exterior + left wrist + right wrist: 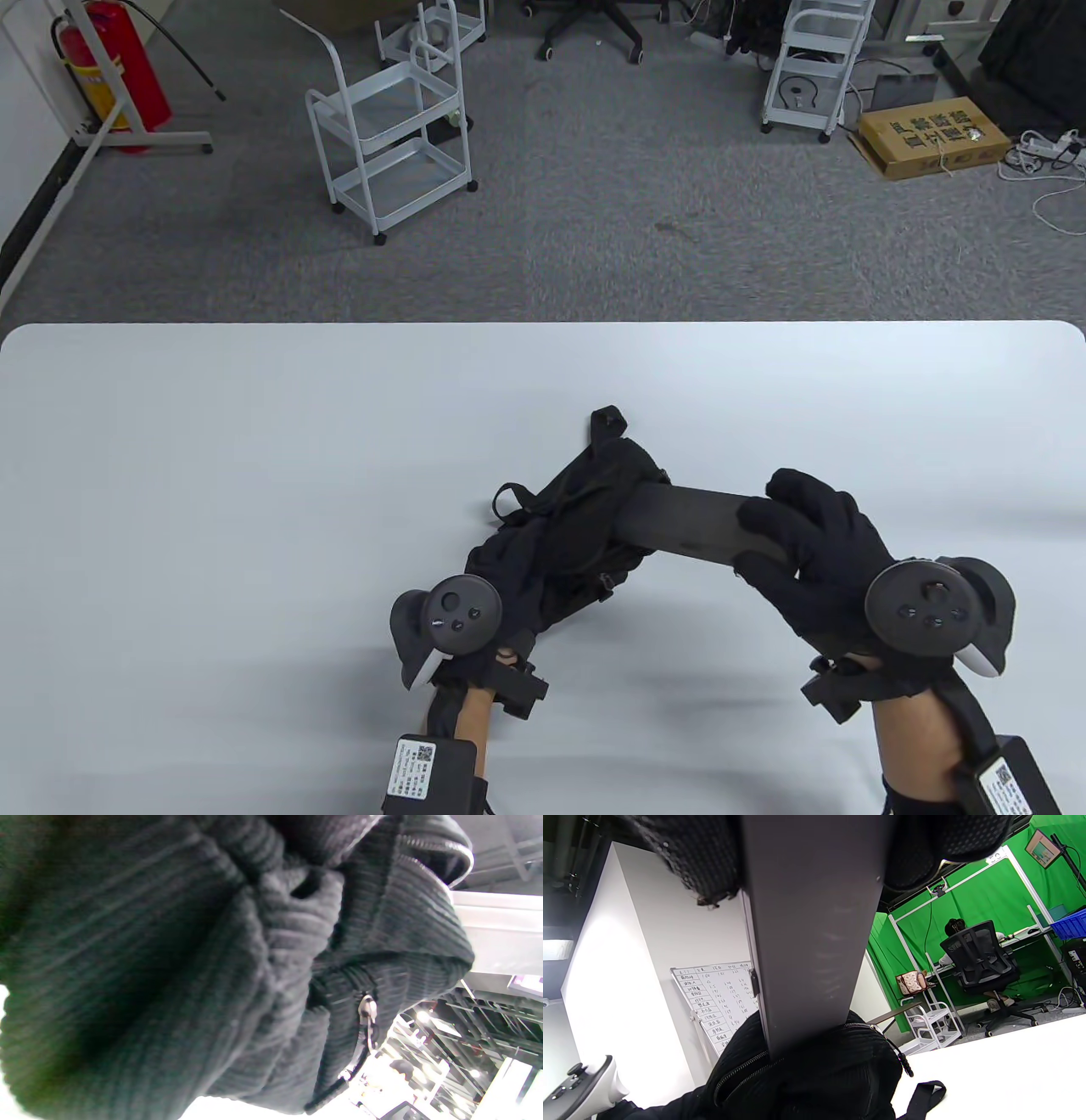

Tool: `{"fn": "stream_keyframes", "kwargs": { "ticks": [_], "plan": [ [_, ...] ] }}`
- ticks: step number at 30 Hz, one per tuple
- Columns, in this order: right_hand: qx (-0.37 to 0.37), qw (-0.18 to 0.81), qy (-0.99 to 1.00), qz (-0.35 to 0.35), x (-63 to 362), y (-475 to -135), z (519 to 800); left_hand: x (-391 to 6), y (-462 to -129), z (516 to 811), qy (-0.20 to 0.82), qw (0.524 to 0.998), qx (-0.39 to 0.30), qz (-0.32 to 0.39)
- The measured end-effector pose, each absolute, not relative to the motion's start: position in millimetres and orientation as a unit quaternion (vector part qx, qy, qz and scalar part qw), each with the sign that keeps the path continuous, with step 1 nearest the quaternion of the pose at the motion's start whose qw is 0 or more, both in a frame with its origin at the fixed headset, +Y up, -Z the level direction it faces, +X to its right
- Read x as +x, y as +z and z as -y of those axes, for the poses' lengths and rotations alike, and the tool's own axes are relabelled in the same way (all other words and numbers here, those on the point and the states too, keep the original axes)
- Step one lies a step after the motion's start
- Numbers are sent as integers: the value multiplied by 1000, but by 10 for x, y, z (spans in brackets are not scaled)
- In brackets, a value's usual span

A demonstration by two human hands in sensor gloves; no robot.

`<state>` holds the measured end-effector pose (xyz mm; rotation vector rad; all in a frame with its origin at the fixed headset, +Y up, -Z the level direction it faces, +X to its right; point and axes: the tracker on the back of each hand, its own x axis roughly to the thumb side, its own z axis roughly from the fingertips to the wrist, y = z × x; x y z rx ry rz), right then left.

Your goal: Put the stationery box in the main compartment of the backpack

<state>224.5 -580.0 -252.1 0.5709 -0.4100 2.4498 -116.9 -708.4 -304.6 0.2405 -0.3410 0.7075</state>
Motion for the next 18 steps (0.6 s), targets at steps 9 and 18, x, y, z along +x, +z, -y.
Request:
{"fn": "stream_keyframes", "kwargs": {
  "ticks": [9, 18],
  "plan": [
    [211, 276, 929, 124, 2128, -2611, 5942, -1103, -3023, 7071, 331, 918, 118, 185],
    [206, 275, 933, 106, 2029, -2755, 6170, -1064, -3017, 7073, 329, 916, 113, 201]
  ]
}}
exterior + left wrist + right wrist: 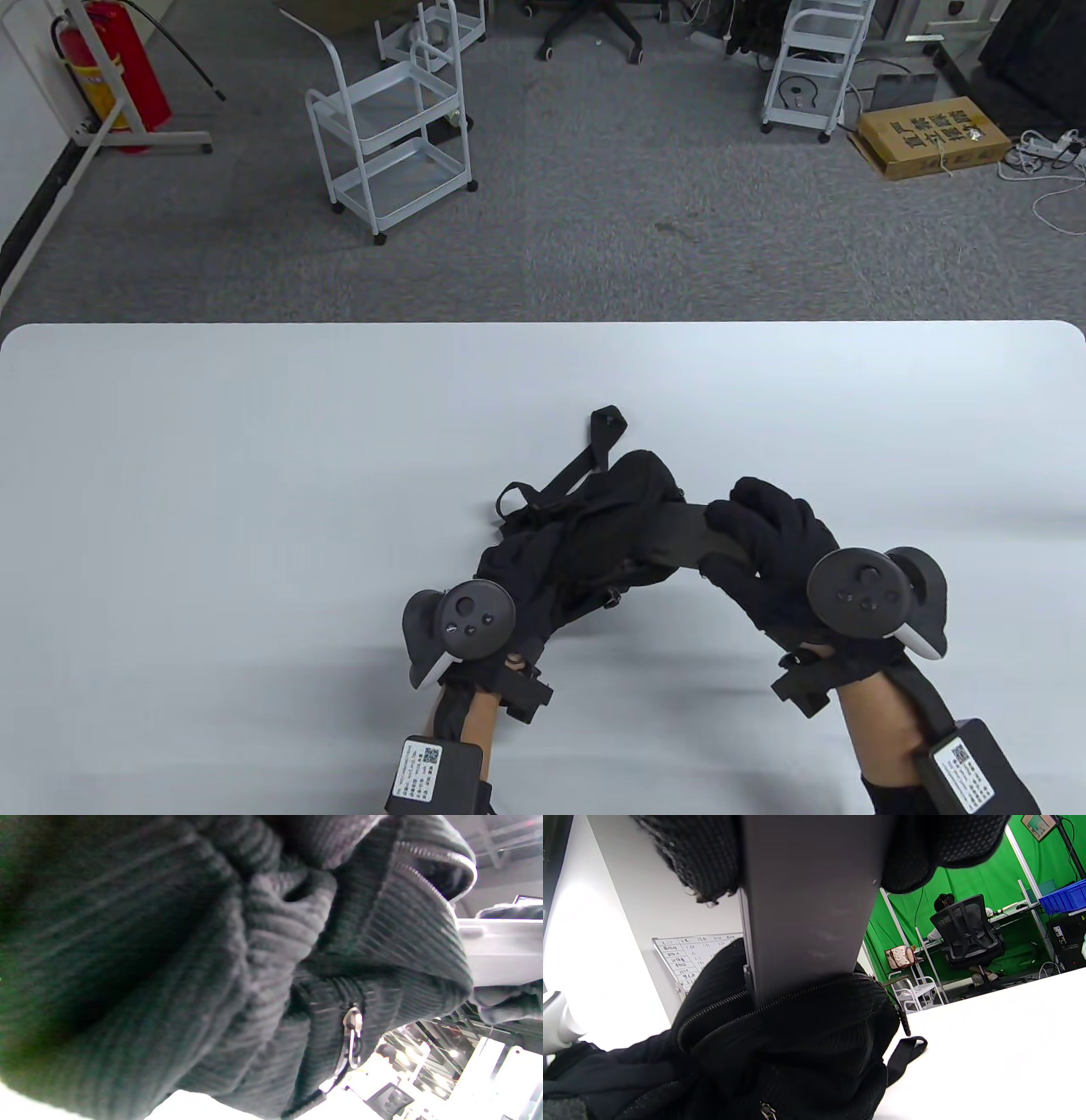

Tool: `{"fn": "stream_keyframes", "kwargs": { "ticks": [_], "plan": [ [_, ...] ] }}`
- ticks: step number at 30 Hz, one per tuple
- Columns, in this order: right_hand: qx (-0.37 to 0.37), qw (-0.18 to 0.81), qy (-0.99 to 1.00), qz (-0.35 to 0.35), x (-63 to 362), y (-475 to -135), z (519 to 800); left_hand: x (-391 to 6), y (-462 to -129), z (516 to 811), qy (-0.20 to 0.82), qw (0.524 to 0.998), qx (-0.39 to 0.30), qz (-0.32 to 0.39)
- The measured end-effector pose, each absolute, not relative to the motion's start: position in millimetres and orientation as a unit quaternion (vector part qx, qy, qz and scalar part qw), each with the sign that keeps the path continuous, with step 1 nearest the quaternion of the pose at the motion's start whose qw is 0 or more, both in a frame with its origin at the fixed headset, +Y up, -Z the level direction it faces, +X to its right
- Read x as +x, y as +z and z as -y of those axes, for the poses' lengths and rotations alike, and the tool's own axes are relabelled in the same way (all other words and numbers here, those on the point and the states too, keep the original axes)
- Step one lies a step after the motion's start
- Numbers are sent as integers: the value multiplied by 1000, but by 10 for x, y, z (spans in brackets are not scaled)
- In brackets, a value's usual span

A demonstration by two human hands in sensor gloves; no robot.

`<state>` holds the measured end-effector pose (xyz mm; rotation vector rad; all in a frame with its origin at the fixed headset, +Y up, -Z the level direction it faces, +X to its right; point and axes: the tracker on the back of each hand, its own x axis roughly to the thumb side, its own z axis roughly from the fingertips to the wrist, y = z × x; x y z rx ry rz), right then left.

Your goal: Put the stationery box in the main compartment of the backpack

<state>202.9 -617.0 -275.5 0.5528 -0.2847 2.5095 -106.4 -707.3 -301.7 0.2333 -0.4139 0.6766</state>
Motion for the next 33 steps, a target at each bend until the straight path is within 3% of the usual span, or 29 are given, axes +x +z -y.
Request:
{"fn": "stream_keyframes", "kwargs": {
  "ticks": [10, 21, 26, 33],
  "plan": [
    [193, 280, 936, 90, 1932, -2853, 6380, -1004, -3006, 7078, 326, 913, 108, 220],
    [148, 237, 947, 160, 1771, -2874, 6610, -889, -2974, 7075, 326, 907, 102, 245],
    [155, 212, 950, 168, 1727, -2863, 6662, -878, -2971, 7077, 330, 905, 102, 248],
    [188, 266, 936, 132, 1767, -2901, 6667, -995, -3008, 7077, 362, 900, 106, 220]
  ]
}}
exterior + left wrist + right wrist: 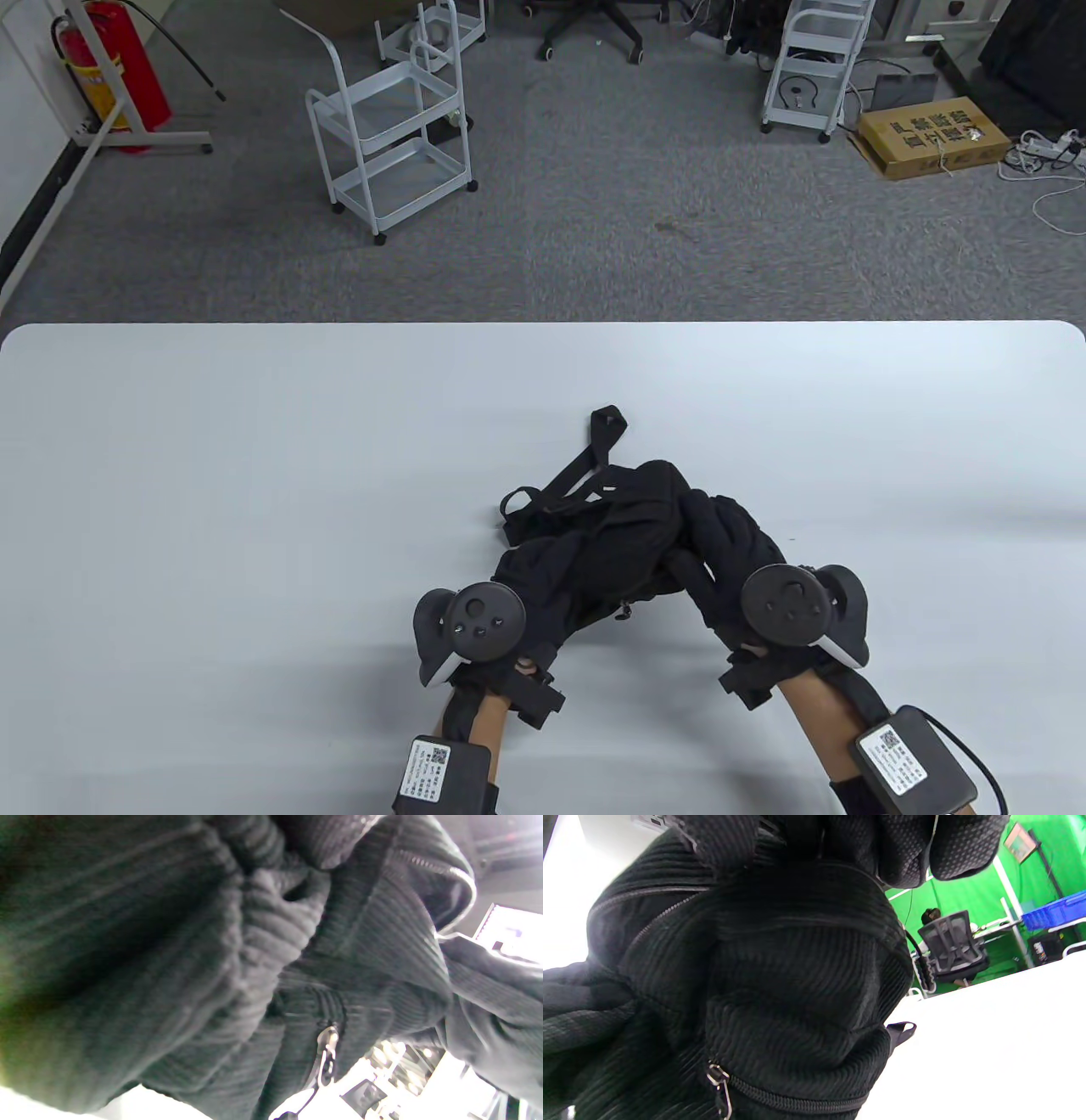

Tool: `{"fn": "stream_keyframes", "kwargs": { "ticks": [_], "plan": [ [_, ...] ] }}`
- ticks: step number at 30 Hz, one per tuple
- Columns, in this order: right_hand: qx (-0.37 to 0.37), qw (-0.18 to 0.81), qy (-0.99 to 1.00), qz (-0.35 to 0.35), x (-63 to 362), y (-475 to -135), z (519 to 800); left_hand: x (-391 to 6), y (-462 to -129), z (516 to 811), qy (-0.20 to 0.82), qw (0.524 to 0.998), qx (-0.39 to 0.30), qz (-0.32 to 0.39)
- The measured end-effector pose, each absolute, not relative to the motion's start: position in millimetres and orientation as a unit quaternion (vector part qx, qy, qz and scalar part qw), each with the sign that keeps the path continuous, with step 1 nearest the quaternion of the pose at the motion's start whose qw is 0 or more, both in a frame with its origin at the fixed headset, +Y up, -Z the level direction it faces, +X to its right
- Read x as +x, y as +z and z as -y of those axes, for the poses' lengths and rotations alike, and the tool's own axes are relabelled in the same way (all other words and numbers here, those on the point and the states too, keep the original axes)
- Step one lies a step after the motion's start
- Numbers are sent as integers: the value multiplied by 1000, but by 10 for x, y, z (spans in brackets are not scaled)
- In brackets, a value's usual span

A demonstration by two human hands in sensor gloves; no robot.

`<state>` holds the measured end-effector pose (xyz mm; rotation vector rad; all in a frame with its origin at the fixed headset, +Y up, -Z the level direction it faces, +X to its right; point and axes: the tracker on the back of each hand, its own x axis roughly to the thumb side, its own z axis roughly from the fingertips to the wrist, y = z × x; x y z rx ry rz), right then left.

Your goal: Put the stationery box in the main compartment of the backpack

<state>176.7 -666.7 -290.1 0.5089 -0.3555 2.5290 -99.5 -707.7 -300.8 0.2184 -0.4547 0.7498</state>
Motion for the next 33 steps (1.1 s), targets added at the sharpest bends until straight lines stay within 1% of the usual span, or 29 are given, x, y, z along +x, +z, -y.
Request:
{"fn": "stream_keyframes", "kwargs": {
  "ticks": [3, 5, 7, 10, 13, 16, 17, 20, 23, 26, 29, 33],
  "plan": [
    [214, 322, 916, 107, 1887, -2930, 6620, -1078, -3023, 7070, 386, 893, 110, 201],
    [216, 350, 906, 105, 1987, -2949, 6598, -1114, -3030, 7064, 401, 888, 113, 195],
    [211, 358, 904, 103, 2092, -2978, 6600, -1141, -3034, 7056, 413, 883, 114, 192],
    [184, 353, 913, 91, 2257, -3059, 6677, -1171, -3038, 7037, 433, 873, 115, 194],
    [157, 353, 919, 84, 2377, -3147, 6810, -1198, -3047, 7027, 476, 849, 110, 203],
    [158, 379, 910, 52, 2434, -3213, 6902, -1212, -3055, 7006, 500, 829, 102, 229],
    [163, 402, 900, 39, 2443, -3229, 6923, -1218, -3060, 6997, 511, 819, 99, 242],
    [194, 441, 876, 0, 2407, -3251, 6943, -1227, -3083, 6985, 540, 792, 81, 273],
    [233, 447, 863, -22, 2300, -3229, 6911, -1209, -3104, 7008, 564, 769, 28, 299],
    [272, 457, 846, -33, 2166, -3180, 6853, -1195, -3121, 7036, 558, 769, 0, 310],
    [293, 476, 829, -33, 2060, -3133, 6808, -1191, -3137, 7082, 558, 773, -16, 302],
    [273, 530, 802, -9, 2038, -3111, 6794, -1195, -3154, 7146, 549, 787, -34, 281]
  ]
}}
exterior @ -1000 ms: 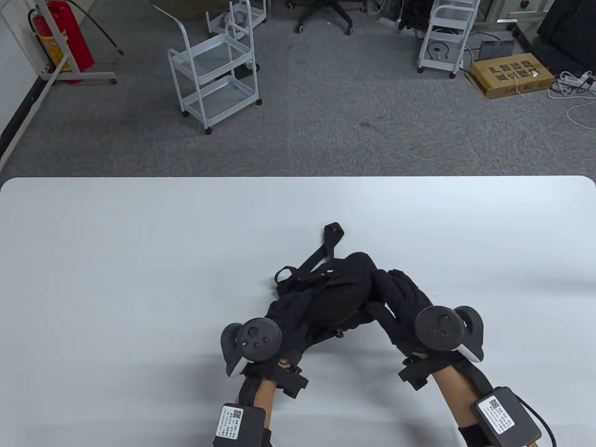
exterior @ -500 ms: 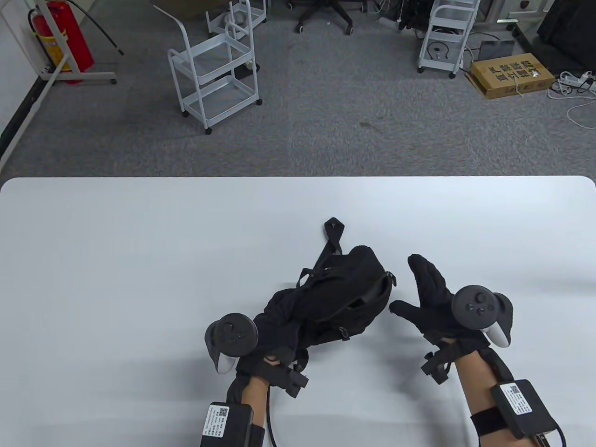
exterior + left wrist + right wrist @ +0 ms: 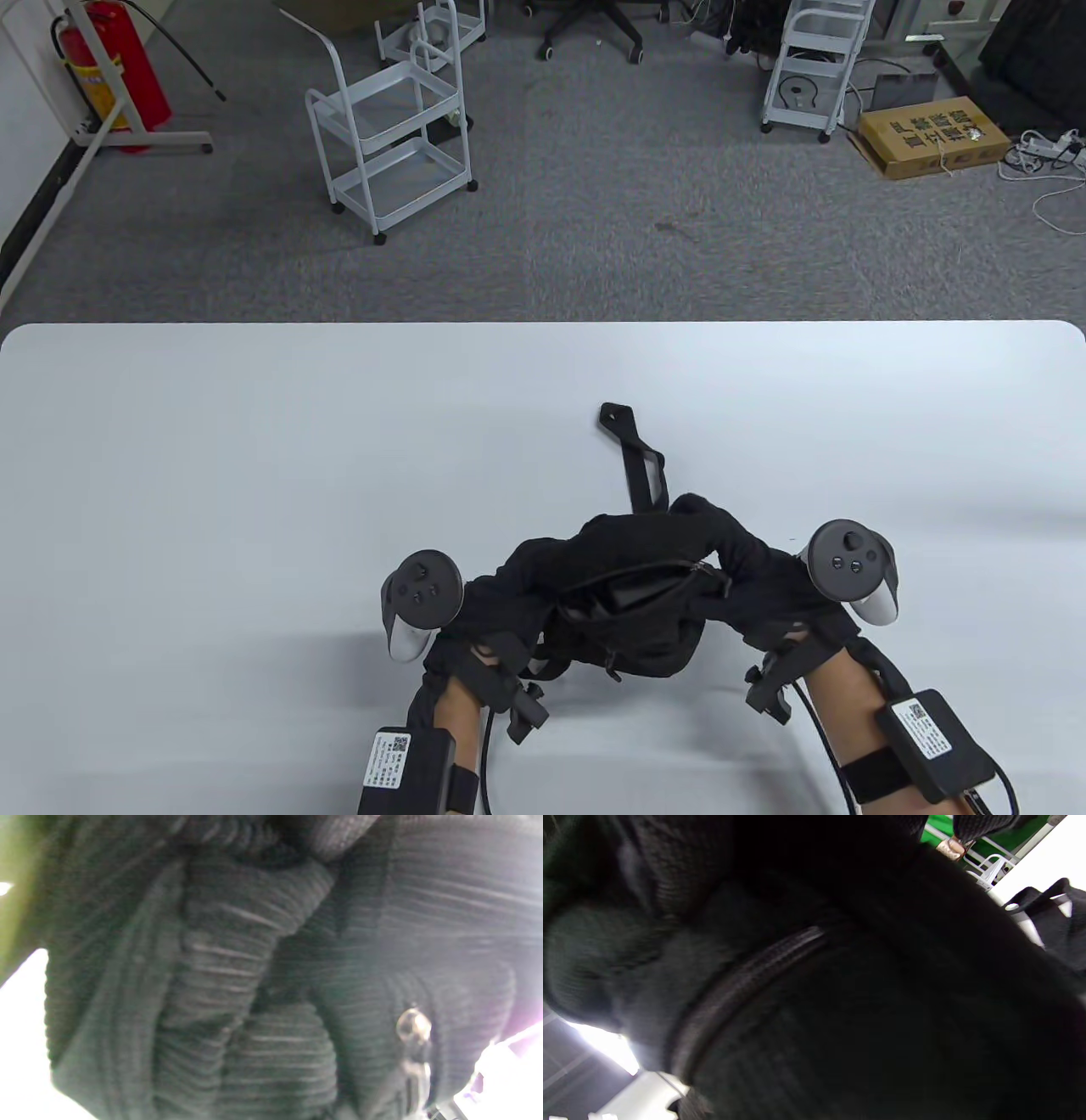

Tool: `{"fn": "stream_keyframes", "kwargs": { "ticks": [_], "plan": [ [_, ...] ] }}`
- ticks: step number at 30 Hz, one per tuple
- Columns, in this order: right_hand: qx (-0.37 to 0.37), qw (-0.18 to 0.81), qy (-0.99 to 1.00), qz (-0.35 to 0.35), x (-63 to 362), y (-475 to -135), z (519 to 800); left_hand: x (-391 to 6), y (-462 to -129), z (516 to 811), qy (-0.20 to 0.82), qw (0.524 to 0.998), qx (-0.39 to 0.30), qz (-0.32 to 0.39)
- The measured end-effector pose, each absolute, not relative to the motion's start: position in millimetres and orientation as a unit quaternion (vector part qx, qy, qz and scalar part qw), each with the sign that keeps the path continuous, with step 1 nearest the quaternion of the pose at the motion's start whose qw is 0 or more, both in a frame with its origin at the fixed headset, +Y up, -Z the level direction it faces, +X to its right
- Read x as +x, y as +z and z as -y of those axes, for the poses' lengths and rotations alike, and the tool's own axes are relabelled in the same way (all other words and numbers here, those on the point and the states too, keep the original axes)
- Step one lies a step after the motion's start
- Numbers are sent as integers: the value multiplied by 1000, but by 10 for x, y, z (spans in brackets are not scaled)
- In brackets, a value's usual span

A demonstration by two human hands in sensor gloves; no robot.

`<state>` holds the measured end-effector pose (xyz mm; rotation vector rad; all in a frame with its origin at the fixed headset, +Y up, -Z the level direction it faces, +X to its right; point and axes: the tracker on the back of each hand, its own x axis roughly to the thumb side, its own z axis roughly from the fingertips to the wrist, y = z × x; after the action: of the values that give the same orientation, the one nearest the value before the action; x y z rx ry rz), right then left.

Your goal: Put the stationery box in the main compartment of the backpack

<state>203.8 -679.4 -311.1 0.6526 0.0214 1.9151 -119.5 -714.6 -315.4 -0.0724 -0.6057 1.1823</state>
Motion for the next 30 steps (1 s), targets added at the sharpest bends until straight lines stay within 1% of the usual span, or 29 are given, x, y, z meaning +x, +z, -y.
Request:
{"fn": "stream_keyframes", "kwargs": {
  "ticks": [2, 4, 5, 7, 9, 11, 12, 13, 14, 16, 17, 20, 24, 26, 27, 28, 29, 30],
  "plan": [
    [250, 545, 800, 17, 2061, -3103, 6782, -1194, -3158, 7151, 535, 804, -35, 258],
    [235, 550, 801, 36, 2089, -3100, 6774, -1187, -3159, 7157, 499, 835, -41, 228],
    [229, 550, 802, 43, 2106, -3097, 6770, -1189, -3151, 7143, 474, 855, -31, 209],
    [212, 547, 808, 57, 2140, -3090, 6772, -1210, -3132, 7076, 444, 877, 1, 183],
    [198, 544, 813, 69, 2179, -3088, 6776, -1249, -3091, 6955, 453, 874, 59, 165],
    [189, 536, 819, 76, 2191, -3081, 6773, -1241, -3028, 6816, 464, 860, 113, 180],
    [182, 530, 824, 85, 2193, -3077, 6770, -1191, -2984, 6699, 466, 848, 142, 211],
    [179, 524, 828, 90, 2182, -3072, 6761, -1110, -2932, 6583, 455, 843, 154, 240],
    [177, 517, 832, 93, 2171, -3064, 6756, -1053, -2898, 6516, 445, 843, 160, 256],
    [174, 495, 845, 105, 2125, -3041, 6744, -828, -2804, 6326, 397, 848, 180, 302],
    [172, 485, 850, 109, 2100, -3029, 6741, -736, -2777, 6269, 374, 852, 186, 314],
    [172, 446, 870, 125, 1999, -2977, 6729, -374, -2721, 6117, 262, 882, 186, 343],
    [176, 406, 885, 144, 1897, -2907, 6705, -118, -2732, 6120, 229, 884, 164, 372],
    [180, 401, 886, 150, 1838, -2870, 6680, -22, -2746, 6223, 173, 903, 158, 361],
    [181, 398, 887, 151, 1807, -2855, 6674, -13, -2733, 6293, 148, 907, 188, 347],
    [179, 392, 889, 152, 1791, -2850, 6676, -32, -2723, 6331, 151, 900, 227, 339],
    [180, 382, 893, 153, 1776, -2851, 6691, -56, -2725, 6373, 183, 883, 267, 341],
    [181, 378, 895, 152, 1766, -2853, 6702, -76, -2736, 6383, 200, 880, 264, 341]
  ]
}}
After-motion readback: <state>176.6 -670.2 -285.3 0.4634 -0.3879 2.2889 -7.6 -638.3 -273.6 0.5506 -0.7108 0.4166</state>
